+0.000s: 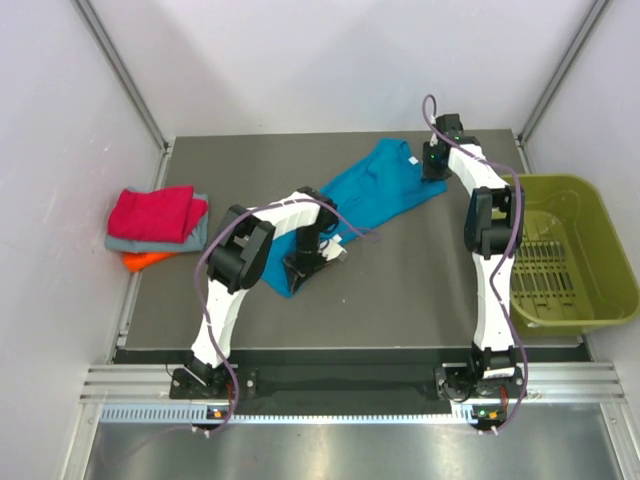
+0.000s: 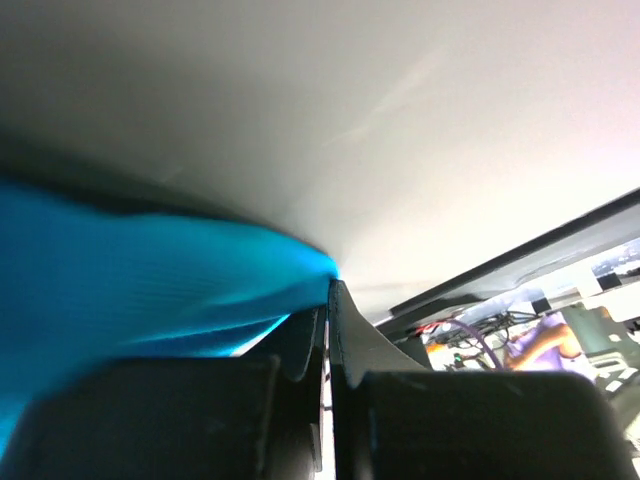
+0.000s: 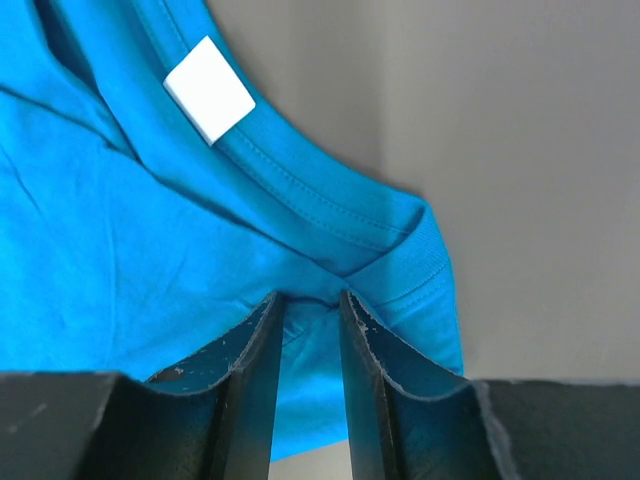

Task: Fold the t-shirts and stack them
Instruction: Fold the tshirt

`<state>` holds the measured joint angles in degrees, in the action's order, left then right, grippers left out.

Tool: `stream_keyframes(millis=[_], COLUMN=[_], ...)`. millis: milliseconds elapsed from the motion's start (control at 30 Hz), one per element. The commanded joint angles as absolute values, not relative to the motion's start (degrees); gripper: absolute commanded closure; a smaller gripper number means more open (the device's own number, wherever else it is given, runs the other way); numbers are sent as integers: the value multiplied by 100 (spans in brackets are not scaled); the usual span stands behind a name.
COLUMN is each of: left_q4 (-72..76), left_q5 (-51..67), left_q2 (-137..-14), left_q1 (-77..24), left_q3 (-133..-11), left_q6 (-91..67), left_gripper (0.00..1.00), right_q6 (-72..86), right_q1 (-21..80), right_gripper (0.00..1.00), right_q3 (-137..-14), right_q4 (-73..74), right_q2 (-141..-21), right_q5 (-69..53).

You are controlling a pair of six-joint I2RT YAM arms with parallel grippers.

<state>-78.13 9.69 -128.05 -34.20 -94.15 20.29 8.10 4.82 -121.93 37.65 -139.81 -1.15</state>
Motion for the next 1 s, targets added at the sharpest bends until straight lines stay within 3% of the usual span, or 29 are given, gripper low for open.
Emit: stream_keyframes(millis=[0,567,967], left_q4=[-8631,-8640,-8640], left_q5=[1485,2364,2092], left_q2=[-12762,-12744,-12489], left_q1=[-3673,-4851,-5589], left_q3=[-9781,-10125,-10213], left_q6=[2136,2188,2268], left_gripper=[100,100,100], right_q6=[818,325,140], right_q1=[597,887,914], right_gripper=[71,68,67], right_q3=[-12612,-13675,-13939], right_q4=[3753,3560,3375], right_q2=[-14291,-14722,-14757], right_q5=[-351,-396,-114])
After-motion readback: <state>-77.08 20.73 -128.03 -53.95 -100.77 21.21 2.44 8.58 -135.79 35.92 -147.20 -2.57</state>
